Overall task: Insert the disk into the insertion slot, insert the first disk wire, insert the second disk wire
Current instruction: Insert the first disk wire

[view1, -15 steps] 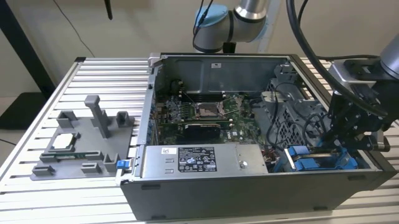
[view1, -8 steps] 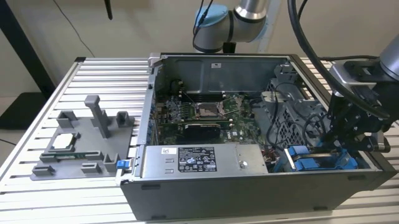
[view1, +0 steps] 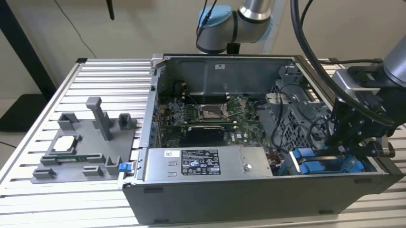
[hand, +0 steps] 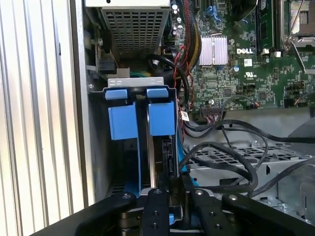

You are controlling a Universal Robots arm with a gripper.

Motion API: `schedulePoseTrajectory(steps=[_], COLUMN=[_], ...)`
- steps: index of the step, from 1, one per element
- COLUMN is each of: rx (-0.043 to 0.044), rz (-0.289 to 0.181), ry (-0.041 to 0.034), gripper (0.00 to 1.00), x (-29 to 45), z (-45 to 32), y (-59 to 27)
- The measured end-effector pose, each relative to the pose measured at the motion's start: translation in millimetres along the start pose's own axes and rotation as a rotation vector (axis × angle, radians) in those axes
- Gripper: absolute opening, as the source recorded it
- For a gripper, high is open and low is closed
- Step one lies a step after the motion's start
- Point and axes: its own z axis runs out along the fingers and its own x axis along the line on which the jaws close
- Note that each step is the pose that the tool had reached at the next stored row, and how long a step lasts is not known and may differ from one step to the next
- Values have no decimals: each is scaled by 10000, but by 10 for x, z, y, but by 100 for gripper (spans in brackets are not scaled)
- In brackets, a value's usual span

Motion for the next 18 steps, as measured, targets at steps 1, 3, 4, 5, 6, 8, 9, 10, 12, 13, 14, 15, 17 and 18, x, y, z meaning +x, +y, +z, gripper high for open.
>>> schedulePoseTrajectory(steps=[1, 3, 4, 5, 6, 8, 9, 10, 12, 13, 14, 15, 17, 18], rx=[0, -2, -4, -5, -6, -11, -14, -16, -31, -35, -38, -39, -39, -38], rz=[-1, -1, -1, -1, 1, 0, 0, 2, 9, 13, 20, 27, 43, 53], ry=[-4, -4, -1, -5, -6, -3, -4, -2, -2, -2, -2, -1, -2, -2], gripper=[100, 100, 100, 100, 100, 100, 100, 100, 100, 100, 100, 100, 100, 100], x=[-1, -1, -2, -3, -5, -10, -12, -14, -18, -21, -23, -25, -29, -31], z=[-8, -44, -69, -93, -114, -159, -182, -205, -247, -268, -290, -312, -354, -373], y=[0, 3, 6, 10, 17, 23, 25, 28, 33, 34, 36, 38, 42, 43])
